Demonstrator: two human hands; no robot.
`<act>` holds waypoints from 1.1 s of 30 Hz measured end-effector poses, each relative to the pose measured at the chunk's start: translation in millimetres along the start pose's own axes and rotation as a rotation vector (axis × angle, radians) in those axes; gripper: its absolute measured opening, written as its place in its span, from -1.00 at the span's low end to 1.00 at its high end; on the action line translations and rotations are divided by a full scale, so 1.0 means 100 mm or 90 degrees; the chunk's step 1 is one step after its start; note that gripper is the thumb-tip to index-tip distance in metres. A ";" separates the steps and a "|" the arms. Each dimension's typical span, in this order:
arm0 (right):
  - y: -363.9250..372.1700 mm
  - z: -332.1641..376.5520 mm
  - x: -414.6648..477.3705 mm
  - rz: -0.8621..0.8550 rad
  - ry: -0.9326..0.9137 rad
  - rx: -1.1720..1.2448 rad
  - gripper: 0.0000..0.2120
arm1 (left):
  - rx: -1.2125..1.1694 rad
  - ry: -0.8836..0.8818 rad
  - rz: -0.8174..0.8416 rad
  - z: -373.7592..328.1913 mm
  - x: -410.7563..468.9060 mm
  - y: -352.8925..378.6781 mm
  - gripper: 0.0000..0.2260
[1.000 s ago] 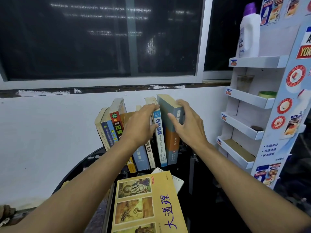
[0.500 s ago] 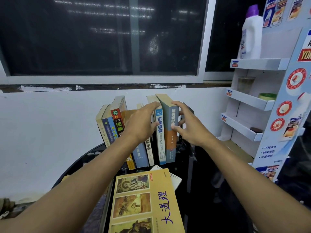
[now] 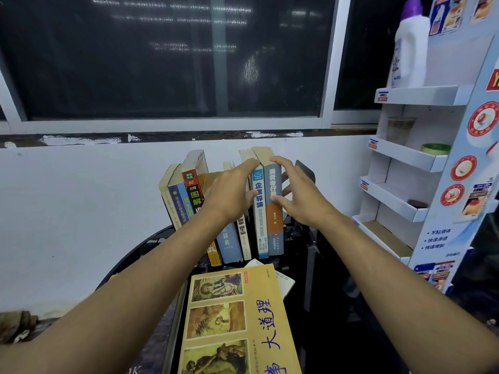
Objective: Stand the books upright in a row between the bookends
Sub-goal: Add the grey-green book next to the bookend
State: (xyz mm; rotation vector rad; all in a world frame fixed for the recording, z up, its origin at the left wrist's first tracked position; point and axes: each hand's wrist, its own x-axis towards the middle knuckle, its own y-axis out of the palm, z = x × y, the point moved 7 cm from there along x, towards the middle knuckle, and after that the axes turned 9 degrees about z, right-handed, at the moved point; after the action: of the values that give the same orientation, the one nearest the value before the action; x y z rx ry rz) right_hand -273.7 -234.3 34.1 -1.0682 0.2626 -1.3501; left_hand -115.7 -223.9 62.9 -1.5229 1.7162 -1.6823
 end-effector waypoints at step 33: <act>0.09 0.19 -0.34 0.083 -0.002 -0.027 -0.05 | -0.077 0.080 0.044 -0.03 -0.43 -0.16 -0.41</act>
State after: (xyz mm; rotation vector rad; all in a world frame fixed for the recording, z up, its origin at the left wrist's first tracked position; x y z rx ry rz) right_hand -263.1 -196.5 23.4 -1.0699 0.3533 -1.2310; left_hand -93.5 -183.2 58.5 -1.4171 1.9431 -1.7011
